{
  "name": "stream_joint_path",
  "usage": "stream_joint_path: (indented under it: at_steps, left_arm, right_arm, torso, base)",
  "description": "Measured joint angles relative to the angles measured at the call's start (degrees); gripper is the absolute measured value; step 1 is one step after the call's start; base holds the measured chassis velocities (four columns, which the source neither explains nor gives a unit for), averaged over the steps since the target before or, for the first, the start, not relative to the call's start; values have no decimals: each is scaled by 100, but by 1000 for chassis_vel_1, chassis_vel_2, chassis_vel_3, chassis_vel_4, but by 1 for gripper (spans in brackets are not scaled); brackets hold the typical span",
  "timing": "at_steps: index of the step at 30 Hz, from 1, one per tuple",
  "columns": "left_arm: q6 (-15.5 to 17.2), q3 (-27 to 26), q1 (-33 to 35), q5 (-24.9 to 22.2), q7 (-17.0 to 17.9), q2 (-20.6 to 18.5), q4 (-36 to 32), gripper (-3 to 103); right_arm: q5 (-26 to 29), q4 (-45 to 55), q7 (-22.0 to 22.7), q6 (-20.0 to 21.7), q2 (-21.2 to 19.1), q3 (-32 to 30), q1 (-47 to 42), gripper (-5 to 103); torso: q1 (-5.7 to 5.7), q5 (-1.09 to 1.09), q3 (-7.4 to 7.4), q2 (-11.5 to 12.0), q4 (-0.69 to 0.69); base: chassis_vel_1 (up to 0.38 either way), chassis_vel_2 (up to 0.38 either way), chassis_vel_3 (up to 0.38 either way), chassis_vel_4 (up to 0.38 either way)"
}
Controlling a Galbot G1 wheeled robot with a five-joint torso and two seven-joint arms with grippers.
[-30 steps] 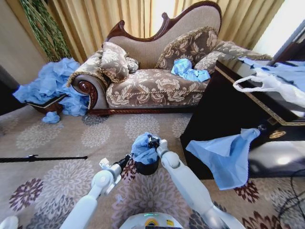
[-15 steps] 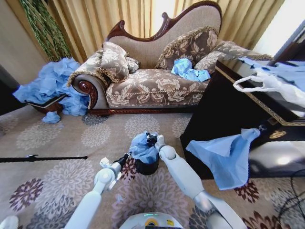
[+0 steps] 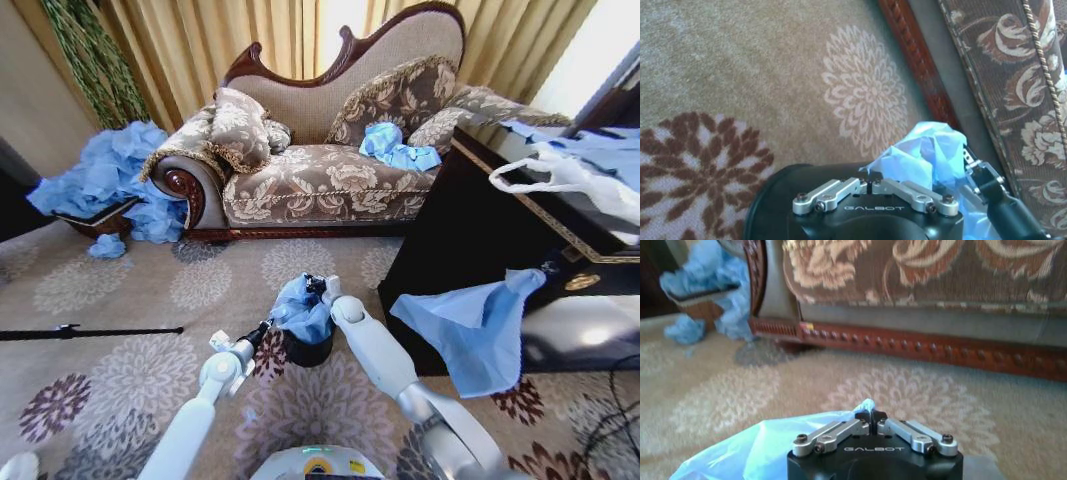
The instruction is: Place a garbage bag over the trash bin.
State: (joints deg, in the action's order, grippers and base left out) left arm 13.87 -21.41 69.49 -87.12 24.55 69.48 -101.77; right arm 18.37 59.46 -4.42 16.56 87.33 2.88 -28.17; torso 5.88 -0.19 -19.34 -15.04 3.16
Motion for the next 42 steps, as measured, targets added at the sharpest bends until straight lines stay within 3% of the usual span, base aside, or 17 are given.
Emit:
stream_joint_path:
  at_steps: [5, 13, 15, 17, 19, 20, 22, 23, 27, 28, 30, 32, 33, 36, 38, 39, 42]
  left_arm:
    - [4, 51, 103, 28, 113, -21, -79, 0]
    - [30, 115, 275, 32, 176, -167, -328, 0]
    - [39, 101, 342, 27, 179, -211, -433, 11]
    - [42, 100, 363, 26, 183, -222, -454, 11]
    - [48, 98, 438, 32, 187, -271, -511, 22]
    - [48, 98, 438, 32, 187, -271, -511, 22]
    - [51, 95, 505, 64, 179, -321, -567, 32]
    - [51, 95, 505, 64, 179, -321, -567, 32]
    - [53, 94, 550, 112, 178, -371, -615, 48]
    - [56, 94, 583, 116, 191, -395, -664, 54]
    - [56, 94, 595, 122, 193, -395, -678, 59]
    - [62, 94, 646, 165, 195, -355, -739, 70]
    - [62, 94, 646, 165, 195, -355, -739, 70]
    - [79, 97, 747, 215, 204, -261, -905, 86]
    - [84, 99, 792, 236, 205, -235, -989, 86]
    - [96, 100, 824, 237, 211, -238, -1060, 96]
    - [105, 101, 876, 234, 232, -314, -1170, 98]
  right_arm:
    - [114, 545, -9, 348, -324, 106, -50, -3]
    - [297, 2143, 167, 385, -1087, 236, -697, 28]
    - [464, 2540, 173, 404, -1246, 180, -879, 39]
    - [532, 2636, 166, 403, -1294, 167, -927, 39]
    - [813, 3048, 105, 281, -1531, 133, -1154, 50]
    - [813, 3048, 105, 281, -1531, 133, -1154, 50]
    - [461, 3321, 103, -393, -1728, 145, -1409, 61]
    - [461, 3321, 103, -393, -1728, 145, -1409, 61]
    - [351, 3677, 28, -746, -1842, 89, -1733, 78]
    - [330, 3661, -352, -1261, -1866, -108, -1966, 83]
    - [324, 3629, -440, -1456, -1867, -168, -2026, 88]
    - [265, 3510, -612, -2009, -1857, -288, -2240, 97]
    - [265, 3510, -612, -2009, -1857, -288, -2240, 97]
    - [186, 3502, -819, -2132, -1851, -484, -2452, 99]
    - [348, 3558, -817, -2004, -1909, -519, -2521, 100]
    - [468, 3635, -809, -1938, -1945, -575, -2592, 100]
    - [566, 3797, -741, -1885, -1964, -717, -2785, 100]
  torso:
    - [0, -2, 0, 0, 1]
    - [-1, 0, 1, 0, 1]
    - [-1, 1, 1, 0, -2]
    - [-1, 1, 1, 0, -1]
    - [-1, 0, 1, 0, 3]
    - [-1, 0, 1, 0, 3]
    - [-1, 0, 1, 0, 1]
    - [-1, 0, 1, 0, 1]
    - [-1, -1, 1, -1, 0]
    - [-1, 1, 1, 0, 1]
    - [-1, 0, 1, -1, 0]
    - [0, 2, 1, 0, 2]
    - [0, 2, 1, 0, 2]
    - [-1, 0, 1, -1, 0]
    - [-1, 0, 1, -1, 0]
    - [0, 0, 1, -1, 0]
    - [-1, -1, 1, -1, 1]
  base:
    - [0, 0, 0, 0]
    - [0, 0, 0, 0]
    - [0, 0, 0, 0]
    - [0, 0, 0, 0]
    - [0, 0, 0, 0]
    - [0, 0, 0, 0]
    - [0, 0, 0, 0]
    - [0, 0, 0, 0]
    - [0, 0, 0, 0]
    - [0, 0, 0, 0]
    - [0, 0, 0, 0]
    - [0, 0, 0, 0]
    - [0, 0, 0, 0]
    - [0, 0, 0, 0]
    - [0, 0, 0, 0]
    - [0, 0, 0, 0]
    - [0, 0, 0, 0]
